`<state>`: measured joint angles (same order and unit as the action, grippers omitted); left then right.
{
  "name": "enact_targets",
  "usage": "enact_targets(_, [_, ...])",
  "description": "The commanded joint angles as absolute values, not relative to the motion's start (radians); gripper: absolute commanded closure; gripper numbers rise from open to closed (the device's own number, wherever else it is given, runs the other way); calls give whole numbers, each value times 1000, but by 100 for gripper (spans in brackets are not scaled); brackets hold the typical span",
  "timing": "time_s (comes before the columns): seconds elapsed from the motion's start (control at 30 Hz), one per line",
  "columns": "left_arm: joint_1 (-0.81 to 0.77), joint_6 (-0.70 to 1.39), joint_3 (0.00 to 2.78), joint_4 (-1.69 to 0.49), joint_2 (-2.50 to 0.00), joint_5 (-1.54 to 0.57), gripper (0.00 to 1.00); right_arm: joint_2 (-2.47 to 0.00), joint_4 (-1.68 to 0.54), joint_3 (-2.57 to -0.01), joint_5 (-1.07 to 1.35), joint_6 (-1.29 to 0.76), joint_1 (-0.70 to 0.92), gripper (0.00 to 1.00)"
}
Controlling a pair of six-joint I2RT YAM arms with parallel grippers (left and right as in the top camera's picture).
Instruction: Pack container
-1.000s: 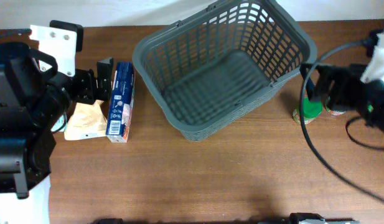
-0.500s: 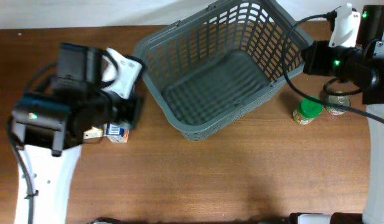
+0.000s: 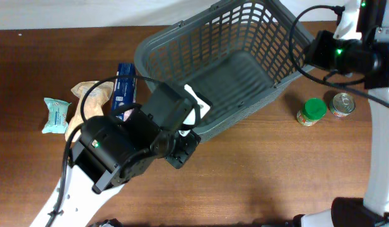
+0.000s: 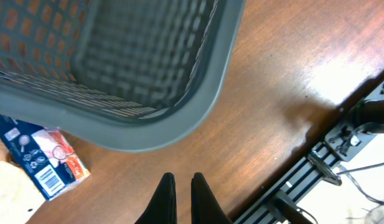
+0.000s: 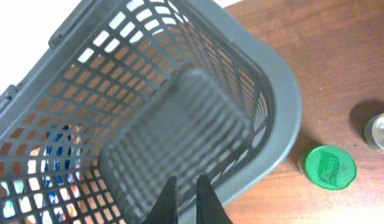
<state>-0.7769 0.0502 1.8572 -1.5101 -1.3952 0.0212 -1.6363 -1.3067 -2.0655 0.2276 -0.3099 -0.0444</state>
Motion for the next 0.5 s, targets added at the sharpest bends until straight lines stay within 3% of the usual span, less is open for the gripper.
enact_targets(0.0, [-822, 68, 1866, -1510, -1416, 76, 98, -1709, -1321, -2098, 238, -331, -32, 96])
enact_targets(0.47, [-920, 68, 1864, -1535, -1601, 130, 98, -1837, -1265, -2098, 235, -330, -32, 96])
